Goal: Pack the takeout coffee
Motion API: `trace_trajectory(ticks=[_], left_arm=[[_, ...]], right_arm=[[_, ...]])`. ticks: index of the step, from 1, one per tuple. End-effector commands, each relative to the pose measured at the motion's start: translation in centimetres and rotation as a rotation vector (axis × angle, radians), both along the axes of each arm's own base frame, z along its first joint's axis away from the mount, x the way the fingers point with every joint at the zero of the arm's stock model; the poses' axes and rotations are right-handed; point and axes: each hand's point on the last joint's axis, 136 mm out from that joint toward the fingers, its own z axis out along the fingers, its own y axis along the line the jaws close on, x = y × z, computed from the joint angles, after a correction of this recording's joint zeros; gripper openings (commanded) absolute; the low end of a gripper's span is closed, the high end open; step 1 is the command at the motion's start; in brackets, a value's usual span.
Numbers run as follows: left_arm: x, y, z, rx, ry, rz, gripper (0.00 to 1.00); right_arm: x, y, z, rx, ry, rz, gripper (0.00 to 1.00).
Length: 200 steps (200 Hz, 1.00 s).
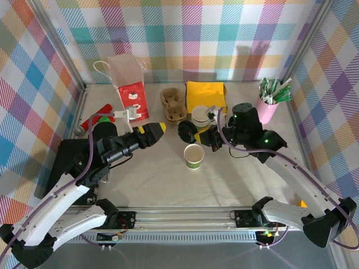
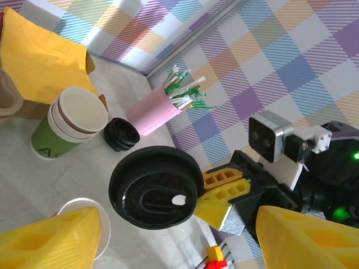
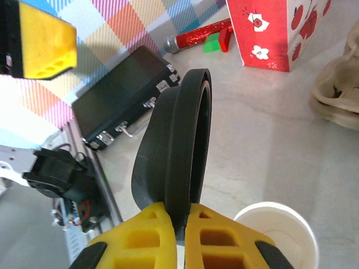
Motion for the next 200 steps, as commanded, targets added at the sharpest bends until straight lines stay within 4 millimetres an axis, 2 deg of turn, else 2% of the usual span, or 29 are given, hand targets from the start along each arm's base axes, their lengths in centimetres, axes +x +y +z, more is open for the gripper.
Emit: trace_trajectory(ticks=[1,22,49,58,69,100,129,158,200], left_arm=[[0.2,-0.1,-0.6,0.034,-0.039,-0.007,0.73],[0.6,-0.4,-1.7,0.061,-0.03,-0.012,0.73],[1.1,-1.3,-3.2,0.086,0.007,-0.033,0.72],[1.2,-1.9,-3.8,0.088,0.024,-0.054,0.72],[1.2,-2.8,-4.4,0.086,0.048,-0.096,0.77],[1.6,-4.7,-6.8,0.135,0.158,-0.164,0.77],[2.3,-5.4,-9.1,0.154,0.225,-0.163,0.77],[2.9,-5.6,-11.1,0.177,0.27,-0.149,0.77],[3.2,-6.0,-12.5,0.186,0.314,-0.151,0.77]], right_arm=[[-1.4,0.1,0.8,0.103,0.099,0.023,0.0],[-1.6,-0.5,0.5,0.139,0.145,0.003,0.0],[-1.0,-1.6,-1.1,0.156,0.24,-0.047,0.0],[-0.9,-1.7,-1.8,0.172,0.265,-0.047,0.0],[-0.7,-2.0,-2.7,0.196,0.308,-0.059,0.0],[-0.2,-2.8,-4.8,0.226,0.393,-0.104,0.0],[0.4,-3.5,-5.9,0.264,0.436,-0.146,0.0],[0.6,-3.4,-6.8,0.307,0.46,-0.157,0.0],[0.7,-3.6,-8.8,0.291,0.518,-0.194,0.0]])
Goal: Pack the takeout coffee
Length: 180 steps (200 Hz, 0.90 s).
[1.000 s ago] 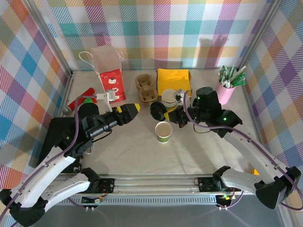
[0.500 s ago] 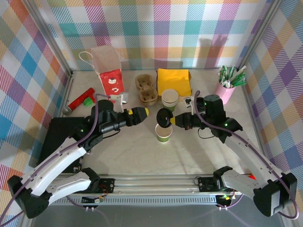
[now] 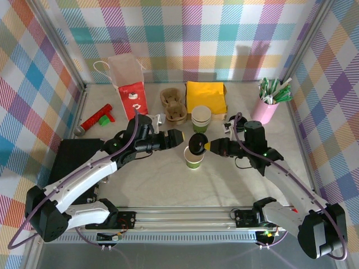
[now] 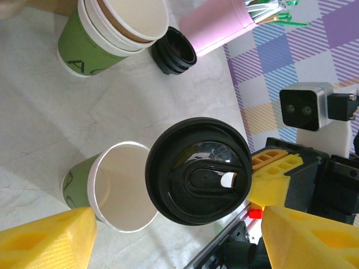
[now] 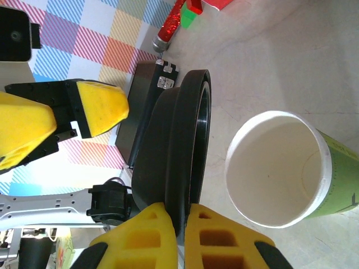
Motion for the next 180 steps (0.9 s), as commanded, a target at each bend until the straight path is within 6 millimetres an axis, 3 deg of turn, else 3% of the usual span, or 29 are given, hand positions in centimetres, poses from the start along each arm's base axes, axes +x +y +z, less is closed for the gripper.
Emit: trace_trajectory(ticks=[1,78,180], left_arm=[[0.0,-0.5,-0.3,-0.022,0.018,-0.015,0.77],[0.5,-1.1,-2.7,-0.014,0.084,0.0,0.77],[1.1,-1.4,-3.1,-0.028,0.098,0.022,0.76]], right_arm=[[0.2,0.2,0.2,0.034,0.001,-0.002,0.0],[0.4,0.5,-2.1,0.027,0.108,0.008,0.0],[0.4,0.2,-6.2,-0.053,0.204,-0.001,0.0]])
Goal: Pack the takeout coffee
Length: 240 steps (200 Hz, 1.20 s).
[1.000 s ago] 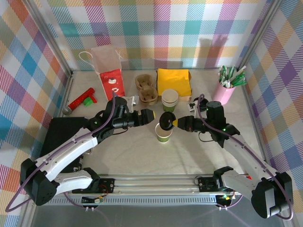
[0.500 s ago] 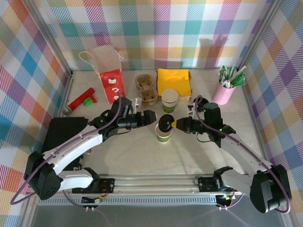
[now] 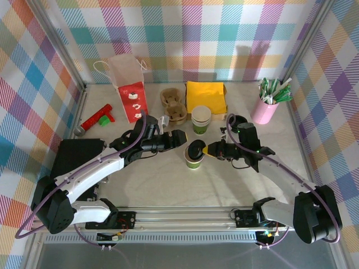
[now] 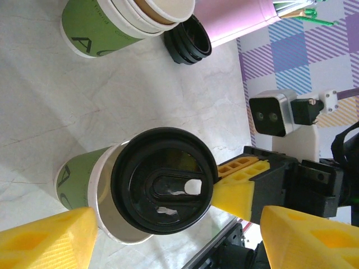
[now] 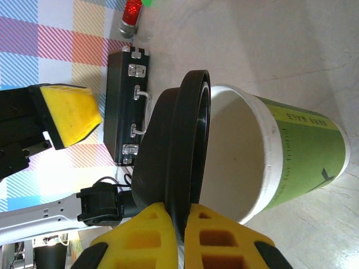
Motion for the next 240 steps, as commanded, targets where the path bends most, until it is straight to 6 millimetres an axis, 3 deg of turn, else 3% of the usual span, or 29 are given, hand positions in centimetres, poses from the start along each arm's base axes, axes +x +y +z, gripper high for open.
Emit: trace_trajectory(ticks=[1,25,41,123,240], left_arm=[[0.2,-0.2,-0.3,-0.007,0.003,0.003,0.76],[0.3,-0.2,-0.3,-0.006,0.002,0.004,0.76],[0.4,0.0,-0.6,0.005,0.003,0.017,0.76],[0.8,-0.1,-0.8,0.009,0.01,0.029,0.76],[0.8,-0.3,-1.1,0.012,0.017,0.023,0.75]], right_arm=[[-0.3,-0.1,-1.1,-0.013,0.015,0.014,0.0],[-0.3,-0.1,-1.8,-0.019,0.03,0.016,0.0],[-0.4,0.0,-2.0,-0.022,0.033,0.028,0.09],[0.1,-0.1,-1.6,-0.048,0.0,0.037,0.31],[0.9,0.0,-2.1,-0.077,0.017,0.029,0.32]])
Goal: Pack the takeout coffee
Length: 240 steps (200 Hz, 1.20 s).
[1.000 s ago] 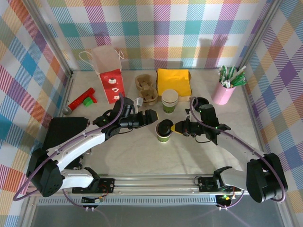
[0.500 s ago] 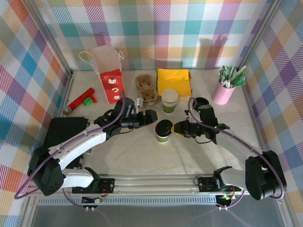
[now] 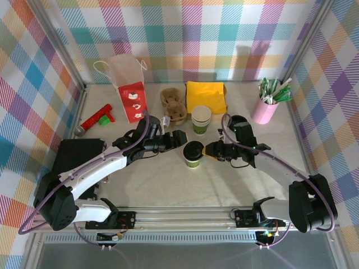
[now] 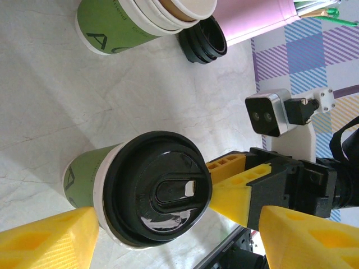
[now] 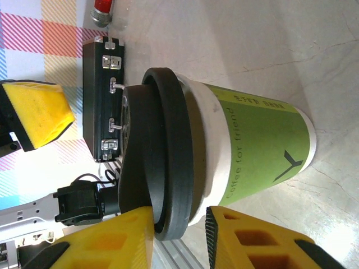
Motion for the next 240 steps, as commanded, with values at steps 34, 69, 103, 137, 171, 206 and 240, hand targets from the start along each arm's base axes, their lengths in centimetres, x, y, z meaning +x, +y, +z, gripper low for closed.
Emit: trace_trajectory(ticks=[34,69,103,137,171,206,240], left_arm=[[0.4,-0.3,0.1,-0.014,-0.005,0.006,0.75],[0.4,-0.3,-0.1,-0.015,-0.002,0.005,0.75],[0.3,-0.3,-0.3,-0.016,0.002,0.004,0.75],[0.3,-0.3,-0.2,0.0,-0.004,-0.001,0.75],[-0.1,0.1,-0.2,0.042,-0.011,-0.021,0.77],[0.1,0.5,-0.7,0.094,-0.018,-0.02,0.78],[0.3,0.2,-2.0,0.17,0.018,-0.034,0.78]], right_arm=[[0.4,-0.1,-0.2,-0.015,0.002,-0.004,0.32],[0.3,0.0,-0.1,-0.013,-0.001,-0.005,0.32],[0.2,0.1,-0.3,-0.016,0.004,-0.001,0.32],[0.0,0.1,0.4,-0.018,-0.002,0.004,0.32],[-0.5,-0.6,2.9,-0.062,-0.012,-0.024,0.35],[-0.8,-1.8,4.3,-0.124,-0.038,-0.08,0.48],[-0.6,-1.8,3.9,-0.134,0.039,-0.103,0.55]])
